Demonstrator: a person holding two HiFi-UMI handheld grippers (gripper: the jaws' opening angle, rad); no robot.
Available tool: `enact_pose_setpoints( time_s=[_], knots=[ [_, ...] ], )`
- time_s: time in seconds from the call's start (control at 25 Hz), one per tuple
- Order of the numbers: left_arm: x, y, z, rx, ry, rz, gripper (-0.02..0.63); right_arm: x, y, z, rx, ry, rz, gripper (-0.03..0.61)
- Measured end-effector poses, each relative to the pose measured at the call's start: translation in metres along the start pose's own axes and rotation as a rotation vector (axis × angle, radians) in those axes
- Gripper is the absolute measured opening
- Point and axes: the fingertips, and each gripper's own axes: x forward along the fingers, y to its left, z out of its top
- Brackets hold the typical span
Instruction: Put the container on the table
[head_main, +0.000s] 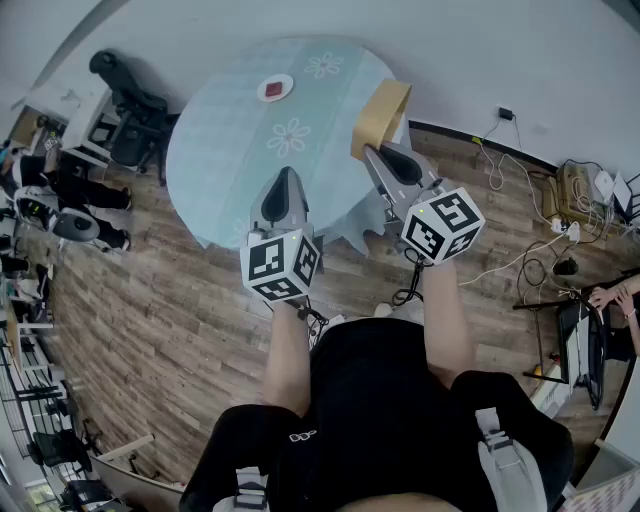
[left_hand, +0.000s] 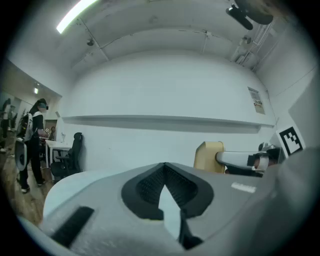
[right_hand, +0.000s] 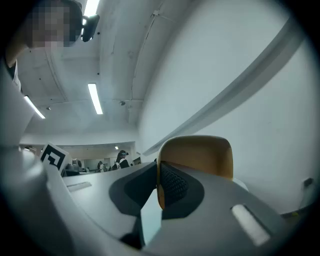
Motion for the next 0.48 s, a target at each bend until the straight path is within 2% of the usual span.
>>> enact_pose_setpoints(
  time_s=[0.28, 0.48],
  knots=[
    [-0.002, 0.016, 0.007, -0.007, -0.020, 0.020, -0.003, 0.010, 0.005, -0.002, 0.005, -0.012, 0.006, 0.029],
    [-0.002, 0.007, 0.008, -0.007, -0.022, 0.013, -0.003, 0.004, -0.005, 0.006, 0.029, -0.024, -0.006, 0.031]
  ],
)
